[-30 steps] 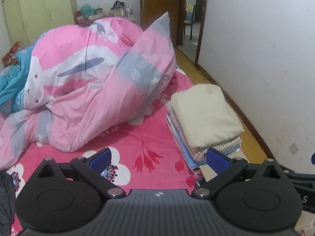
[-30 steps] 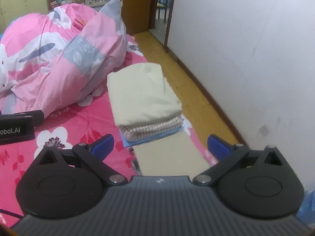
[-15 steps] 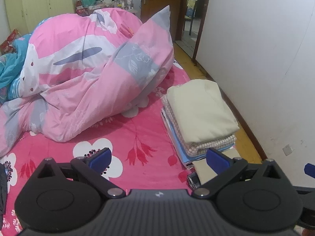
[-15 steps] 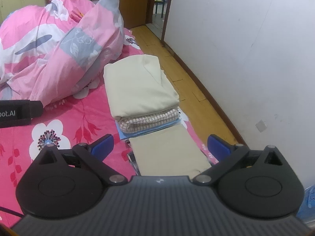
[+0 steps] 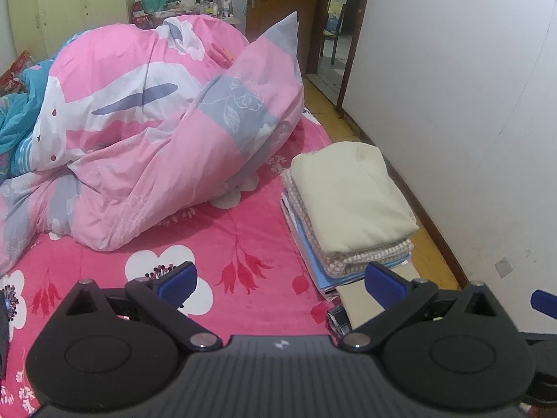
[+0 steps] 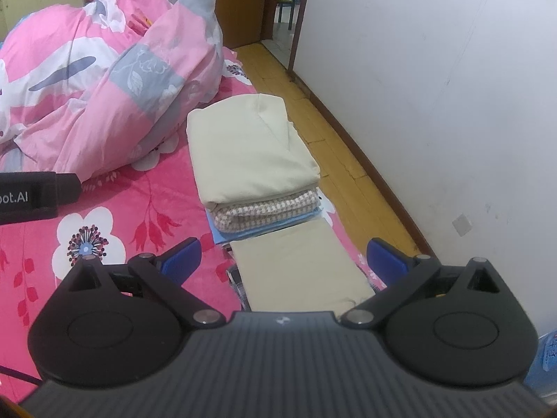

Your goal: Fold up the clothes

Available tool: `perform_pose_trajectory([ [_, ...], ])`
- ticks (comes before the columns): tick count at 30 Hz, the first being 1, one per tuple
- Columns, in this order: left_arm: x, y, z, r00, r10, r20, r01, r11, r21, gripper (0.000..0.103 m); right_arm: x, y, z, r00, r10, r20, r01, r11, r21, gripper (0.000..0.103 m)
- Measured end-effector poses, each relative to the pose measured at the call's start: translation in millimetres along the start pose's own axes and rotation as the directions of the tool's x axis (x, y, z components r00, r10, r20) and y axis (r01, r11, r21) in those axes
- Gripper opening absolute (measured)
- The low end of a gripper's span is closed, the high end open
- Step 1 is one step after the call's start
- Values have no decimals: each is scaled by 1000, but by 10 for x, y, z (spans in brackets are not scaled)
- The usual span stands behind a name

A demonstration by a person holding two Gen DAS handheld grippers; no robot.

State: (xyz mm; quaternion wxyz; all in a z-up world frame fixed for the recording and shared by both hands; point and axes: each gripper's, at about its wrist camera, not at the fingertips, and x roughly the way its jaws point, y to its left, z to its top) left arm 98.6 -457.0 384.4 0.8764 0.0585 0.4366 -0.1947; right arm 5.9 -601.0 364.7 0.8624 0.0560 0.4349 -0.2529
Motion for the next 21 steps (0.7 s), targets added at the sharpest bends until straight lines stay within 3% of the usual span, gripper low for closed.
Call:
perform_pose_trajectory([
  [21,-10,-21,8,1000,29,11,-29,999,15,103,33,25,19,1000,2,-6,-2,1000,-14,102],
])
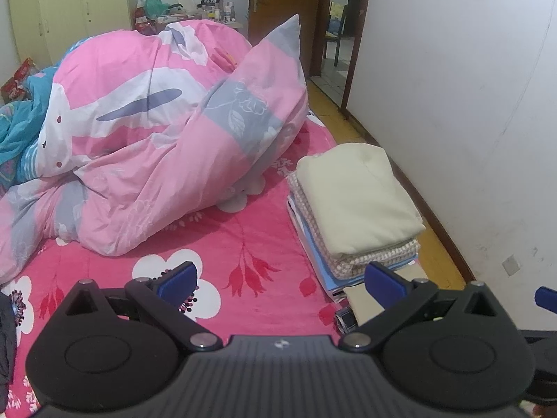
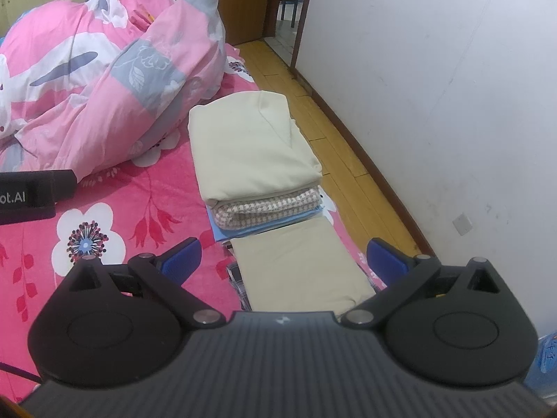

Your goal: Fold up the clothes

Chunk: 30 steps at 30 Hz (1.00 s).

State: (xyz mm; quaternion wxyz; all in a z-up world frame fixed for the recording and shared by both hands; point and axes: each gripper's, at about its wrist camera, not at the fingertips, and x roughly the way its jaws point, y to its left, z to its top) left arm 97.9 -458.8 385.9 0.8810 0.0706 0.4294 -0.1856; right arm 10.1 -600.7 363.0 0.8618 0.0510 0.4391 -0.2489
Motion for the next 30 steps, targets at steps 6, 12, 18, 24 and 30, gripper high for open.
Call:
perform_pose_trajectory([
  [6,12,-10,-2,1000,4,-1,-4,1000,1,103,-2,7,-8,1000,1,-5,-1,1000,1,102],
  [12,7,-2,6,1000,2,-3,-2,1000,6,103,9,7,-6,1000,3,-9,-3,1000,2,102],
  [18,10,-8,1,1000,5,-5,-5,1000,6,103,29,5,1,1000,5,-13,-5,1000,-1,102],
  [24,28,-6,-4,1000,8,-9,-8,1000,6,103,49,4,8,1000,8,-16,-8,1000,-3,102],
  [30,36,-2,-5,1000,8,-12,-8,1000,7,103,44,-1,0,1000,8,-17,-8,1000,-2,102],
])
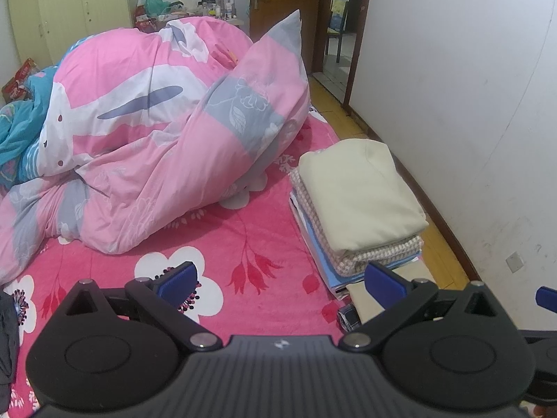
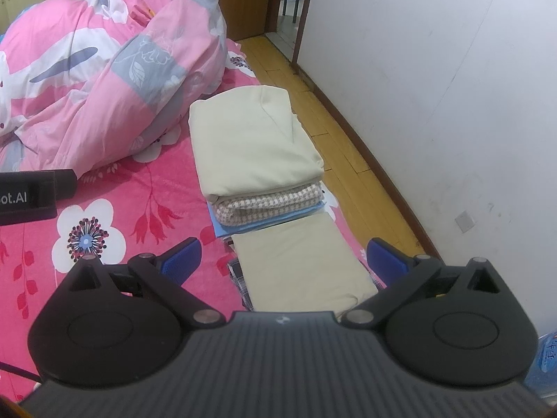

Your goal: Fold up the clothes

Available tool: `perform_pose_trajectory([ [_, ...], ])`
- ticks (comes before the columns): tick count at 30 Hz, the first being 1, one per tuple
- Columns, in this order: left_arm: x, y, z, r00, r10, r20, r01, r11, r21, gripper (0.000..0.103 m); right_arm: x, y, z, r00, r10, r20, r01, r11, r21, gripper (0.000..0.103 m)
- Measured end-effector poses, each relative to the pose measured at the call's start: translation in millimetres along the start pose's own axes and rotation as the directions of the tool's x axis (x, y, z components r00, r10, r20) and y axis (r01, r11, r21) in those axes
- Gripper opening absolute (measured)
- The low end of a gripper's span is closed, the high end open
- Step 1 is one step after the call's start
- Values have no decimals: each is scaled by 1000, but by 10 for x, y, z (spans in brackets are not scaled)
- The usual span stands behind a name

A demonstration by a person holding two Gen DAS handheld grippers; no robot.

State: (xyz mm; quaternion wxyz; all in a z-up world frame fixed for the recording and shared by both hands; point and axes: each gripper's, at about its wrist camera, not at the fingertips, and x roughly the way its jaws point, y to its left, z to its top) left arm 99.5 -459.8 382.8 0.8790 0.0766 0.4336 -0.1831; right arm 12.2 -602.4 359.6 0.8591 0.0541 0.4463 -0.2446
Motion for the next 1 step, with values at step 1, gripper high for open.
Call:
perform_pose_trajectory([
  [1,-1,1,-1,1000,0,0,0,1000,1,103,-1,-1,1,1000,0,0,0,1000,0,102],
])
